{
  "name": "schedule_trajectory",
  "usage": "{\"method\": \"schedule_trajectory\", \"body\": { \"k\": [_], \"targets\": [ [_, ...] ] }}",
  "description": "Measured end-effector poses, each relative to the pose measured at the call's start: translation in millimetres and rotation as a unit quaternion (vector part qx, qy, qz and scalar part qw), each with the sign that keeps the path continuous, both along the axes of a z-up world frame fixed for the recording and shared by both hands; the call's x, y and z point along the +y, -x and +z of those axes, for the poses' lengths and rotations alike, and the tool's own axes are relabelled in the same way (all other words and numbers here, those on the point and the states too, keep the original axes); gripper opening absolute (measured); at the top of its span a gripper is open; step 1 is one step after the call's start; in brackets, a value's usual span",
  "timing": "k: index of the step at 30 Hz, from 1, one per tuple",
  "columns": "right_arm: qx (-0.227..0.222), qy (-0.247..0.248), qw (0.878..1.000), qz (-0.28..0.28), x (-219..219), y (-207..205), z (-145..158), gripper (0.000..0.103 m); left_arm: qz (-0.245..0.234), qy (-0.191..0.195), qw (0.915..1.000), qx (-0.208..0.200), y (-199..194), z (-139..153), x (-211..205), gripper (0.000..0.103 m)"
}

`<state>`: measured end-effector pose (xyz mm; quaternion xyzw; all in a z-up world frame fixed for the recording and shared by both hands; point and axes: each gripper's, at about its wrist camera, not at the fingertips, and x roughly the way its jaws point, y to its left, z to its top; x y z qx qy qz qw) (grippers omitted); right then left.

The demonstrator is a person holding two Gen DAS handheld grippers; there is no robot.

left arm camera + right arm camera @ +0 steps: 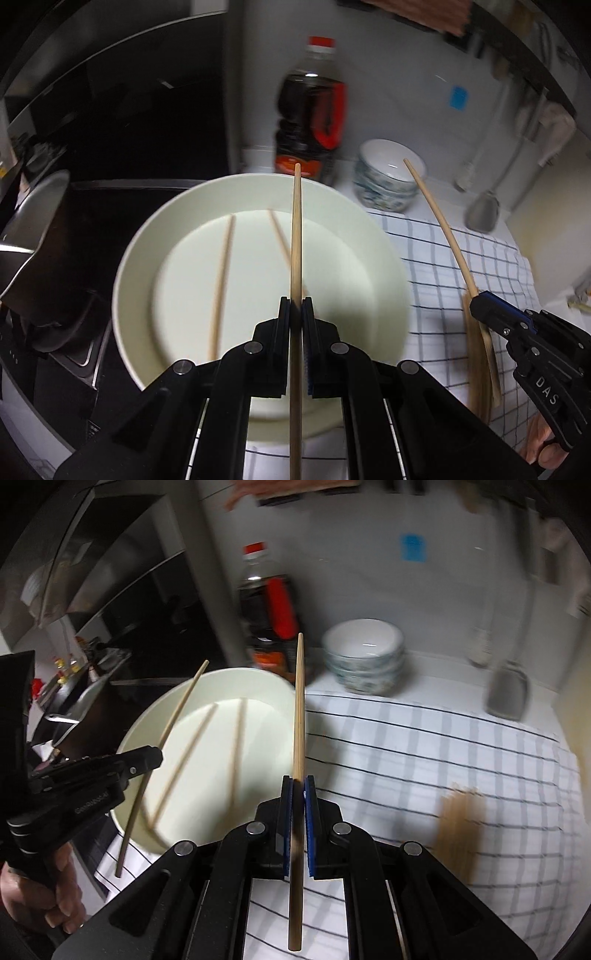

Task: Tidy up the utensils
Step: 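Carry both held chopsticks over the white basin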

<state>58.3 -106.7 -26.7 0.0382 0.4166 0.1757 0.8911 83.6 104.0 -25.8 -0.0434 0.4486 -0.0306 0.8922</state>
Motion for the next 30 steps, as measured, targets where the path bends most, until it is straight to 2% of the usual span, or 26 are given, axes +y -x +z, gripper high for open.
{"method": "schedule_trajectory", "body": {
  "k": [6, 10, 23, 30],
  "targets": [
    [0.025, -0.017, 0.999, 0.039, 58, -31, -11, 0.006, 0.034, 0.002, 0.9993, 0.012, -21, -15, 42, 0.007],
    [0.048, -0.019, 0.998, 0.047, 87, -51, -22, 0.006, 0.038, 0.006, 0.999, 0.022, -32, -27, 56, 0.007],
    [0.132, -0.002, 0.99, 0.042, 119, -90, -70, 0.006, 0.029, 0.016, 0.9974, 0.064, -67, -66, 63, 0.007],
    [0.15, 0.009, 0.988, 0.042, 121, -90, -83, 0.006, 0.025, 0.008, 0.9957, 0.089, -73, -84, 61, 0.007]
  ]
}}
